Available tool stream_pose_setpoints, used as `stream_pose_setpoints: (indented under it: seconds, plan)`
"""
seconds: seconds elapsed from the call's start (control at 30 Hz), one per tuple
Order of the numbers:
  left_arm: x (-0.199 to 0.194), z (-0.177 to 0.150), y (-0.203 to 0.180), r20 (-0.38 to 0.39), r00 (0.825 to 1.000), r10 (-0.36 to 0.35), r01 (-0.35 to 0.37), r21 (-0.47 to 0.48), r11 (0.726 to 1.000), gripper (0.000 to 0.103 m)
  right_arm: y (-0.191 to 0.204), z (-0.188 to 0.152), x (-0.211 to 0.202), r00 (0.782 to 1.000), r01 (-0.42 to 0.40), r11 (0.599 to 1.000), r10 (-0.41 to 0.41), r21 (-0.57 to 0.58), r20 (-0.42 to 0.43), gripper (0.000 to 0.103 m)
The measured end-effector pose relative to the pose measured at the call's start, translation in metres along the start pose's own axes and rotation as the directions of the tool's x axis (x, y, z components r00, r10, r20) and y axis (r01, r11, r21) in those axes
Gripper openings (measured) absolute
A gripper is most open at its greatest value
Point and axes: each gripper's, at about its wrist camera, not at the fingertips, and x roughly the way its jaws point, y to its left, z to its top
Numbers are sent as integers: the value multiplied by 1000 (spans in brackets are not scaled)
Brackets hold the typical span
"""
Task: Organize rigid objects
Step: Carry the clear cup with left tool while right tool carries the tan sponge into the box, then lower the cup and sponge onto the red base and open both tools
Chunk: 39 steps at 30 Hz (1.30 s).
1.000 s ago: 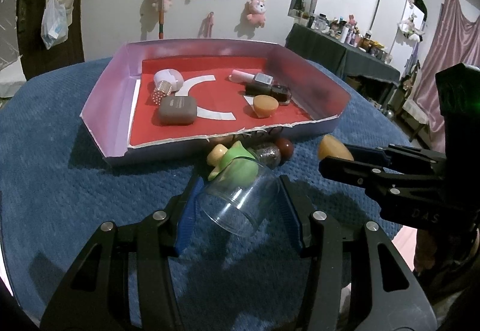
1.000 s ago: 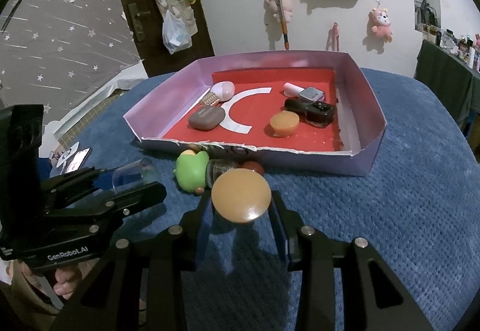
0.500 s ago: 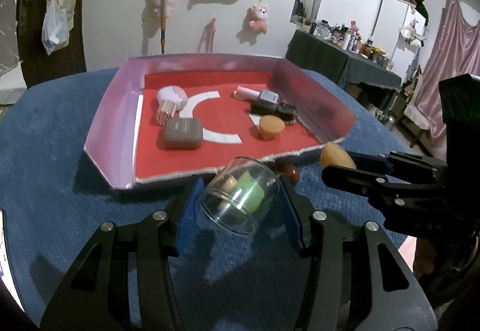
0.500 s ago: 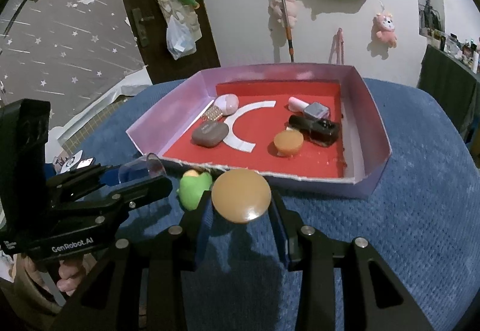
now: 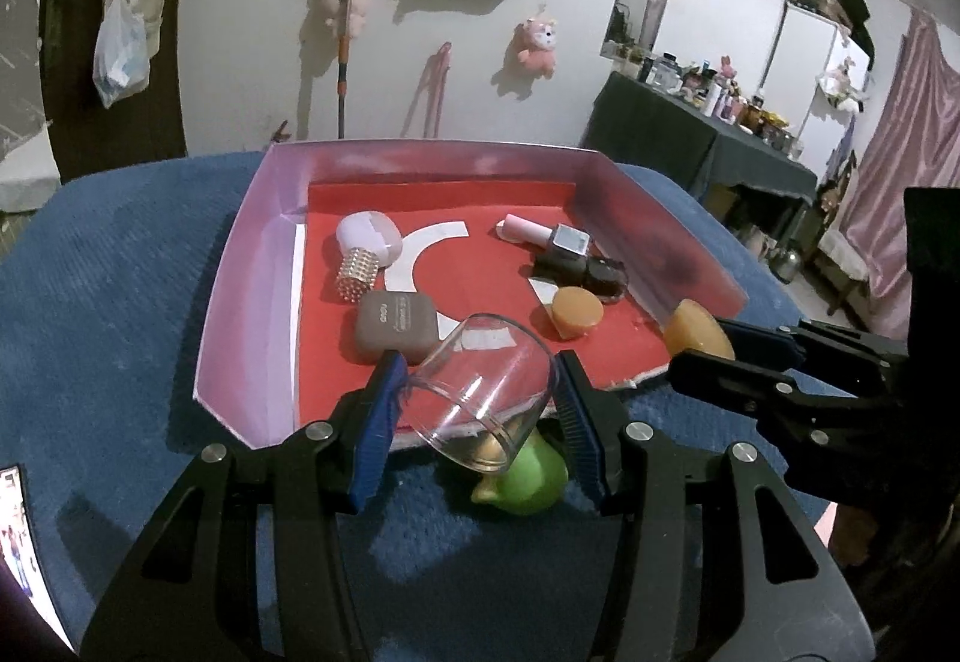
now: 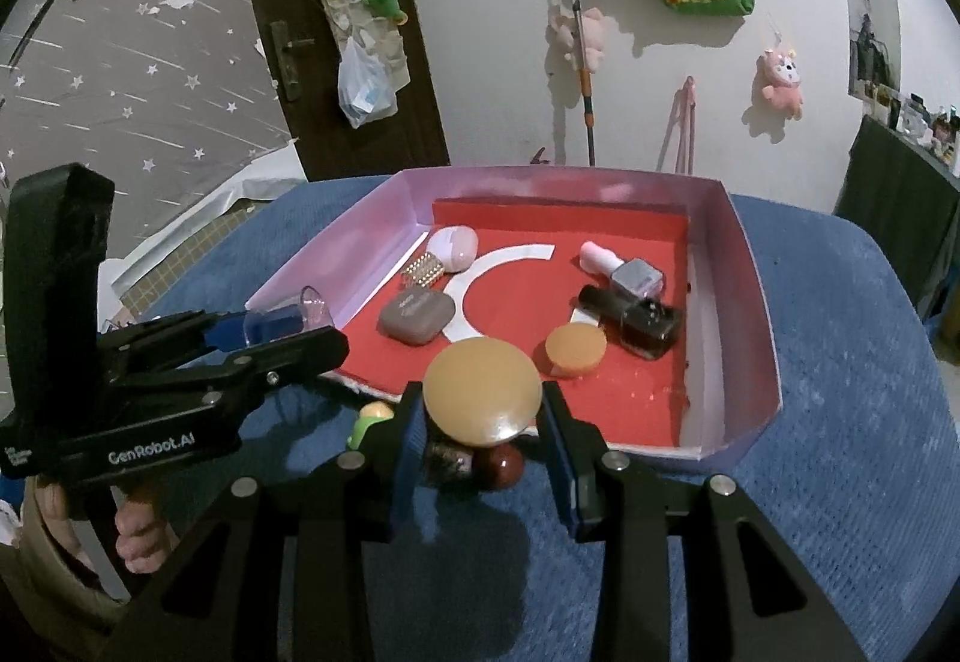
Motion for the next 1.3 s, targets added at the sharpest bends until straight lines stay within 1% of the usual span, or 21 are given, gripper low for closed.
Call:
stream_pose_setpoints:
  seconds: [0.43, 0.87, 0.97, 1.07, 1.13, 1.23, 1.3]
  plan:
    - [22, 19, 12, -49, 999, 24, -24, -4, 1000, 48, -10, 18, 26, 999, 2, 1000, -1, 4, -35, 40]
    - [58, 24, 23, -151, 988, 33, -37, -22, 999, 48, -25, 20, 64, 991, 15, 1000, -12, 17, -130, 40]
    - [67, 23, 24, -176, 984, 24, -29, -30, 999, 48, -29, 20, 72, 988, 21, 999, -17, 24, -151, 40]
    - [74, 23, 26, -193, 981, 29, -35, -31, 999, 48, -33, 20, 79, 986, 27, 999, -21, 31, -166, 40]
    - [76, 23, 27, -200, 980, 15, -23, -37, 999, 48, -34, 21, 83, 984, 27, 999, -21, 33, -176, 40]
    - [76, 22, 25, -211, 977, 16, -22, -24, 999, 48, -33, 21, 83, 983, 12, 1000, -7, 26, -184, 40]
    - [76, 20, 24, -222, 975, -6, 0, -26, 1000, 48, -31, 21, 85, 982, -3, 1000, 7, 20, -191, 40]
